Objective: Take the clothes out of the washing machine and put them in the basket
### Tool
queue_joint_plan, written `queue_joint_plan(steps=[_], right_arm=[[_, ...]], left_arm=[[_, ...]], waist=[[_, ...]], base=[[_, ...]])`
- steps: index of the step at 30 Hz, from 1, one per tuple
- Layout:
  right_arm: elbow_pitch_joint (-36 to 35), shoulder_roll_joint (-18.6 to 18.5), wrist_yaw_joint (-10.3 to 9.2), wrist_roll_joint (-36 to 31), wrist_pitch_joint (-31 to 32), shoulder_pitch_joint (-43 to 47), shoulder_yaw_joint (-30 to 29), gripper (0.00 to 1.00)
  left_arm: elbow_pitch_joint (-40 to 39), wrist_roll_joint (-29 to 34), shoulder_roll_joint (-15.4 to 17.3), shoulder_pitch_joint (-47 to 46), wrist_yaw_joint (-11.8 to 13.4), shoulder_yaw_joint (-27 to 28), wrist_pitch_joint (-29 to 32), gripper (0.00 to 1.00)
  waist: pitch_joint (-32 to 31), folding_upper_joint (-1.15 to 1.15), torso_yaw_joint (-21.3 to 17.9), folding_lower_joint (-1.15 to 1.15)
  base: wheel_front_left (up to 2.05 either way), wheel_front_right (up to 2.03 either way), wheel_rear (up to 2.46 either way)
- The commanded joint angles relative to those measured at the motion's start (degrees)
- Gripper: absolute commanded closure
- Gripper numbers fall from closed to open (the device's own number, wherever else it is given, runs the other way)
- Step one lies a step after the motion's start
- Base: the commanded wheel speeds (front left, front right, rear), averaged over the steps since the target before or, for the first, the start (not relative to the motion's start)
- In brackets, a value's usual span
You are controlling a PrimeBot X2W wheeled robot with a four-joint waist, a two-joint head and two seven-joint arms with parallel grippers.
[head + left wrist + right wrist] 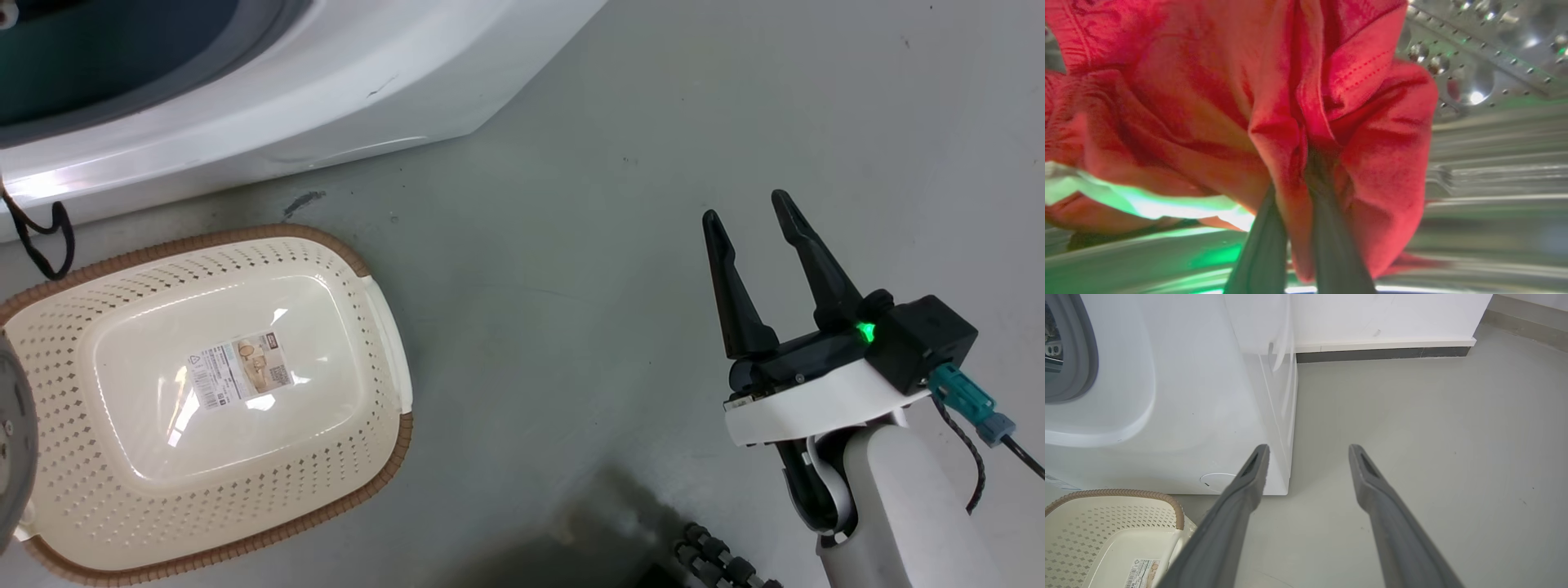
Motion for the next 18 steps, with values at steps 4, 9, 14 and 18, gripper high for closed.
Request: queue_joint_plan(steps=[4, 9, 14, 18], right_arm=[[0.6, 0.1, -0.04, 0.2, -0.2, -0.7, -0.6, 0.0], [1.6, 0.1, -0.04, -0.9, -0.2, 0.2, -1.6, 0.0], [2.8, 0.1, -0.04, -2.6, -0.2, 1.9, -2.5, 0.0], [3.7, 0.1, -0.04, -3.7, -0.2, 3.6, -3.2, 0.0]], left_arm=[[-1.9, -0.7, -0.3, 2.6, 1.0, 0.3, -5.6, 1.0], [-5.0, -0.5, -1.3, 8.0, 1.8, -0.5, -18.0, 1.0], [-6.2, -1.2, -3.3, 14.6, 2.3, -0.7, -29.5, 1.0], [-6.8, -2.1, -5.3, 19.2, 2.7, -0.5, -37.6, 1.0]], waist=[[-1.8, 0.0, 0.7, -0.01], [-6.2, 0.0, 2.6, -0.01], [-12.3, 0.0, 5.5, -0.01], [-17.3, 0.0, 7.5, -0.01]], base=[[0.0, 0.0, 0.0], [0.0, 0.0, 0.0], [0.0, 0.0, 0.0], [0.0, 0.0, 0.0]])
